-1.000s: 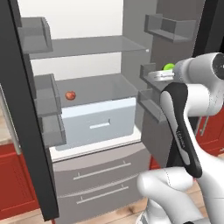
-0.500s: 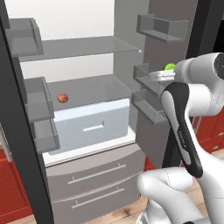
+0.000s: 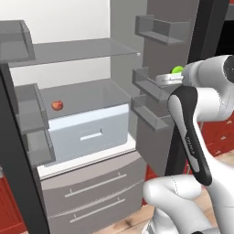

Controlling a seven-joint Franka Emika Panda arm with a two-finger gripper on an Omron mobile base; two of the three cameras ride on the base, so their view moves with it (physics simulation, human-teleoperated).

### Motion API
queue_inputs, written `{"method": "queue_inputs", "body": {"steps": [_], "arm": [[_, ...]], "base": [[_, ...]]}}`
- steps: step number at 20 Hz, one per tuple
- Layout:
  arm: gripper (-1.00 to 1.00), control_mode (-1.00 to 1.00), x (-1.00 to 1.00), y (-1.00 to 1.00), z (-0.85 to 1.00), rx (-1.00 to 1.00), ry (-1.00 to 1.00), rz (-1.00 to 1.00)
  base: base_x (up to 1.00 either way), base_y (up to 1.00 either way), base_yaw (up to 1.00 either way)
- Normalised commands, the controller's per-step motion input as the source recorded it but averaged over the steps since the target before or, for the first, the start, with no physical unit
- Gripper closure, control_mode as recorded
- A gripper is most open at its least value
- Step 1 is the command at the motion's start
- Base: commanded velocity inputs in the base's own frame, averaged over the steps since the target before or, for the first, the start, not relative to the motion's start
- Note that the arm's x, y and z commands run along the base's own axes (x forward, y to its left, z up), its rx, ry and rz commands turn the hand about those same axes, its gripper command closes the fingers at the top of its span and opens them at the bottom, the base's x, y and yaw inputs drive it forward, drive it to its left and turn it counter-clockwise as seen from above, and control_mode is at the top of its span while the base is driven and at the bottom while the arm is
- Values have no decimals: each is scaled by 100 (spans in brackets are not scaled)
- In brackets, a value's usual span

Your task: Retrieve the kiwi and peach from the fridge and place them into the bowl on the dining table.

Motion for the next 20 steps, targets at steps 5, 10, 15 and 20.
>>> {"method": "queue_inputs", "body": {"steps": [5,10,15,20], "arm": [[100,100,0,0,0,0,0,0],[100,100,0,0,0,0,0,0],[100,100,0,0,0,0,0,0],[100,100,0,0,0,0,0,0]], "base": [[-84,51,-51],[-99,40,-54],[-83,29,-62],[-56,18,-69]]}}
